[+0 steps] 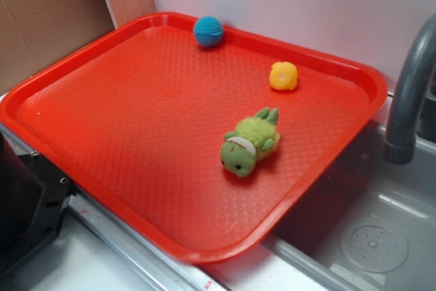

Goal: Grab the yellow duck.

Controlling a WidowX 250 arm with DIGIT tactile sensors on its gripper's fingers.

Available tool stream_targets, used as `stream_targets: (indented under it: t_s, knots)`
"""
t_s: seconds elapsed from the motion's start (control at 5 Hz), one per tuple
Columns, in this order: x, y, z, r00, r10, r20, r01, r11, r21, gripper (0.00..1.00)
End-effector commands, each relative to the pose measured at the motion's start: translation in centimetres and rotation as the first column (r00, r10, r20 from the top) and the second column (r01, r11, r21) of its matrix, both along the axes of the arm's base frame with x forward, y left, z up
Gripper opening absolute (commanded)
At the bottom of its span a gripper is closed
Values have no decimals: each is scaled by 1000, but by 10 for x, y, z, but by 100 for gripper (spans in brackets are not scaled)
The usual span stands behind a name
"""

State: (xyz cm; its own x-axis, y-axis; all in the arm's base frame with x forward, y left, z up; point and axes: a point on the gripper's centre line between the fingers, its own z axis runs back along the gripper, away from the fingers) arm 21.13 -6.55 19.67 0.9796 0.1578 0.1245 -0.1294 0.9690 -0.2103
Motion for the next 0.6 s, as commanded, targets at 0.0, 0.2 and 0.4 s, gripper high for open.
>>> stream_targets:
  t_s: [0.0, 0.2, 0.4]
  knots:
    - [8, 0, 17, 998, 11, 59, -10, 1000, -22, 100]
    - [8, 0, 17, 998, 11, 59, -10, 1000, -22, 100]
    - [44, -15, -33, 1000, 20, 20, -21, 997, 69, 100]
